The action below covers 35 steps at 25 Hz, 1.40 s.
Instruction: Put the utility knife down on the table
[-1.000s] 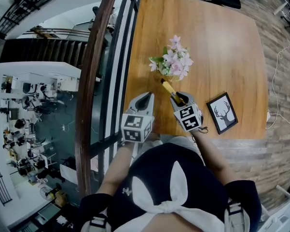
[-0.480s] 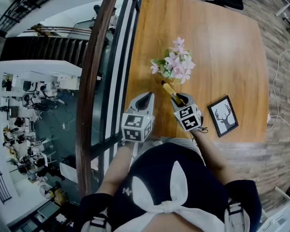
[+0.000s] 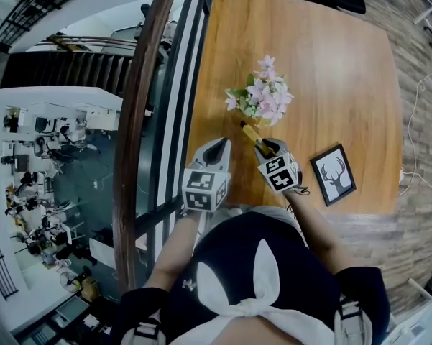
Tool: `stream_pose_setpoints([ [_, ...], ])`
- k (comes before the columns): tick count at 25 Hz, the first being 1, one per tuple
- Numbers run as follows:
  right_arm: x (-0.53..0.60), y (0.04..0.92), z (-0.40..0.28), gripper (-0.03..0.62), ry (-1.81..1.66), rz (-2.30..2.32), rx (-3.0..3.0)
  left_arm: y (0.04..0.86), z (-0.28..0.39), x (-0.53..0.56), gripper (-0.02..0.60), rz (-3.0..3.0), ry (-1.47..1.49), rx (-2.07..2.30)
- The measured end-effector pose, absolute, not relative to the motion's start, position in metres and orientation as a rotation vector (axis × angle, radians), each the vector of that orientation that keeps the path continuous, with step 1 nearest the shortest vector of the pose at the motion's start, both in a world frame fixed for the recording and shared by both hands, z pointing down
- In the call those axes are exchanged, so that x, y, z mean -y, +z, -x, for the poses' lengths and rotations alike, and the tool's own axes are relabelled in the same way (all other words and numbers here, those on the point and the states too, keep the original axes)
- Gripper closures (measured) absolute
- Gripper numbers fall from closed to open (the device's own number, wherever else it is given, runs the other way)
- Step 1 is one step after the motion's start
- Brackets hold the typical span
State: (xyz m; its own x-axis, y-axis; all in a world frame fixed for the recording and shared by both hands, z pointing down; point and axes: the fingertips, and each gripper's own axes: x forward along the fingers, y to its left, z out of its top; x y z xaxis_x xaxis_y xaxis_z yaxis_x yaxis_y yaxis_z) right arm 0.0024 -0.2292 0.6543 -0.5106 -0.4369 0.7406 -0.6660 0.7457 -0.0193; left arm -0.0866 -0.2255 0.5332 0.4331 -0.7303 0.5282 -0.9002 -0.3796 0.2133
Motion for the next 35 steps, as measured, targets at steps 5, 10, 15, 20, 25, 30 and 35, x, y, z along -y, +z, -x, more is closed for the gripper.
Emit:
stream_pose_setpoints([
  [5, 0.23, 0.663, 0.0, 0.468, 0.382, -0.8, 2.182, 0.536, 0.086, 0.226, 0.563, -2.221, 0.483, 1.375],
  [10, 0.23, 0.67, 0.0, 0.468, 0.391, -0.783, 2.168, 0.539, 0.086, 0.227, 0.563, -2.217, 0.486, 1.373],
  [15, 0.229, 0.674, -0.001, 0.468, 0.387, -0.769, 2.157, 0.54, 0.087, 0.228, 0.563, -2.208, 0.496, 1.374],
  [20, 0.226, 0.683, -0.001, 0.468, 0.396, -0.743, 2.147, 0.54, 0.088, 0.229, 0.563, -2.209, 0.496, 1.375],
  [25, 0.225, 0.687, -0.001, 0.468, 0.381, -0.722, 2.136, 0.541, 0.089, 0.229, 0.563, -2.204, 0.501, 1.376],
  [30, 0.225, 0.693, -0.001, 0.468, 0.377, -0.707, 2.13, 0.543, 0.088, 0.229, 0.563, -2.205, 0.505, 1.374],
  [35, 0.224, 0.697, -0.001, 0.468, 0.377, -0.694, 2.119, 0.544, 0.089, 0.229, 0.563, -2.203, 0.509, 1.373],
])
